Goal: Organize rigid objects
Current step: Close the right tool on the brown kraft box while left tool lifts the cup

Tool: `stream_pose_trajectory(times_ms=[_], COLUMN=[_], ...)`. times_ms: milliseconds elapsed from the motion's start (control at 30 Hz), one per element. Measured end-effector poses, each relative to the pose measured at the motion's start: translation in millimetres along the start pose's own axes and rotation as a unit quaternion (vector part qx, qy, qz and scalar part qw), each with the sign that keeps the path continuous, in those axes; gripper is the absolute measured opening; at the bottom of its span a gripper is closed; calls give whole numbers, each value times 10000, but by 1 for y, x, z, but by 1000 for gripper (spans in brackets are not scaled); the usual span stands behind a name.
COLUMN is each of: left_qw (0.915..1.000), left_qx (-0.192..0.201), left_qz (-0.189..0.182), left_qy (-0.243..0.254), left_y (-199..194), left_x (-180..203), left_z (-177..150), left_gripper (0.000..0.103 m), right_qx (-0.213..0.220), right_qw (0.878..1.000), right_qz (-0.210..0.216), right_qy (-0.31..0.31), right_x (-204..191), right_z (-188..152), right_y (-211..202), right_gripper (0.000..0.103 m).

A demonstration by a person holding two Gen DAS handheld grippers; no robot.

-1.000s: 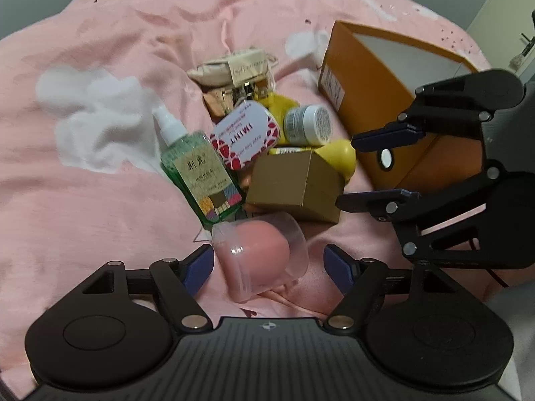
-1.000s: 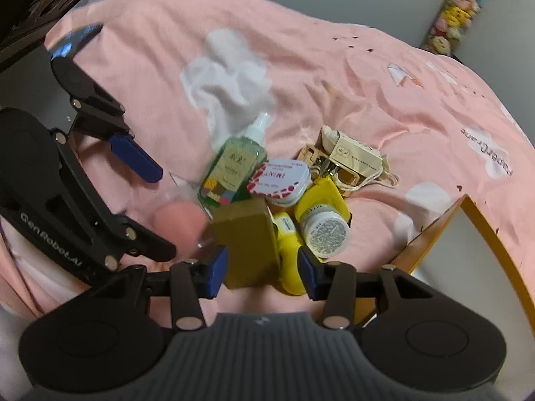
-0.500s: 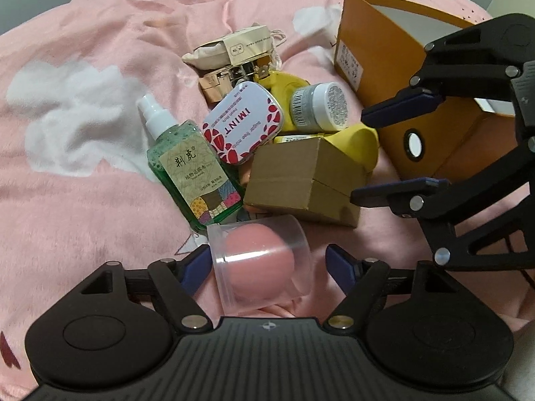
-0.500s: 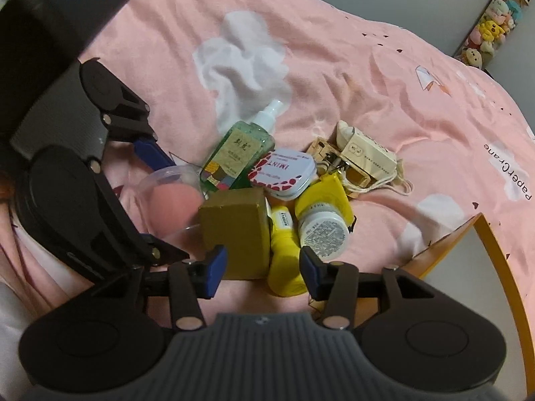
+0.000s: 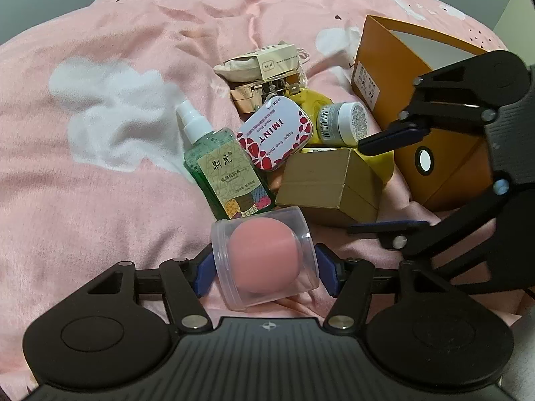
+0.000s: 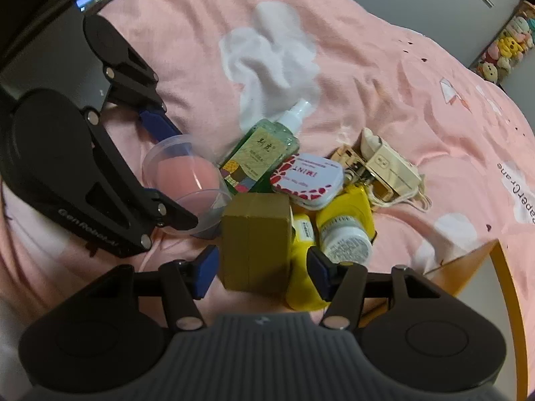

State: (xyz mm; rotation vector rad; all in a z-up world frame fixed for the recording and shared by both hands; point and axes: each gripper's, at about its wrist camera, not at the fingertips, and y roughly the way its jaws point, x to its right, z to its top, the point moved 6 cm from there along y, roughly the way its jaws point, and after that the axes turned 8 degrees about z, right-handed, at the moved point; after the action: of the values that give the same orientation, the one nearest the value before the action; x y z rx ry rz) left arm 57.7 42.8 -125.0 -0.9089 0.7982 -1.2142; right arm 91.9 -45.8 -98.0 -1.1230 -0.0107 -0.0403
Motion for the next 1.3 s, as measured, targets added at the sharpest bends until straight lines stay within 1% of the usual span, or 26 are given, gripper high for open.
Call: stream_pose_trajectory(times_ms=[133,233,333,367,400,500,533,600,633,900,1033,1167,1300], left_qw=[9999,9995,9995,9994,9993,9990,9990,9988,9987,9960,9942,9916,9884], left_qx=[-38,-61,-66,-74,-98,-133,-109,-75,-49,208,404,636,981], left_qz=[-119,-187,-176,-197,-234,-297,-304,-356,-373,-573,-701,-798,-831], left_qy=[-117,-228,-258,-276,-277,-307,-306,-328,-346,-661,-704,-794,-804], left_y=[2,5,7,9,11,14,14,13,11,-5,-19,-33,-50], left_x=[-3,-7,-7,-7,-8,-8,-8,-8,-9,-16,-16,-15,-10], left_z=[1,1,2,2,3,3,3,2,2,7,13,24,38], left_gripper=[75,75,75,75,75,75,75,70,70,69,69,69,69], right_qx=[-59,-64,-45,-35,-29,-17,2,45,77,432,636,948,1184], right_qw=[9999,9999,9999,9998,9997,9997,9997,9997,9997,9978,9945,9894,9824], right_qz=[-52,16,-60,-106,-149,-181,-200,-243,-249,-378,-607,-739,-1078], right_qy=[-131,-117,-154,-176,-186,-147,-124,-53,-8,339,564,814,959], right_x=[-2,-2,-2,-2,-2,0,0,0,0,0,6,12,20], right_z=[2,4,5,5,5,3,2,2,1,3,4,5,5], right_y=[14,22,26,27,27,25,24,22,20,-10,-30,-56,-83], right_gripper=[58,55,52,48,46,46,46,46,46,46,46,46,46])
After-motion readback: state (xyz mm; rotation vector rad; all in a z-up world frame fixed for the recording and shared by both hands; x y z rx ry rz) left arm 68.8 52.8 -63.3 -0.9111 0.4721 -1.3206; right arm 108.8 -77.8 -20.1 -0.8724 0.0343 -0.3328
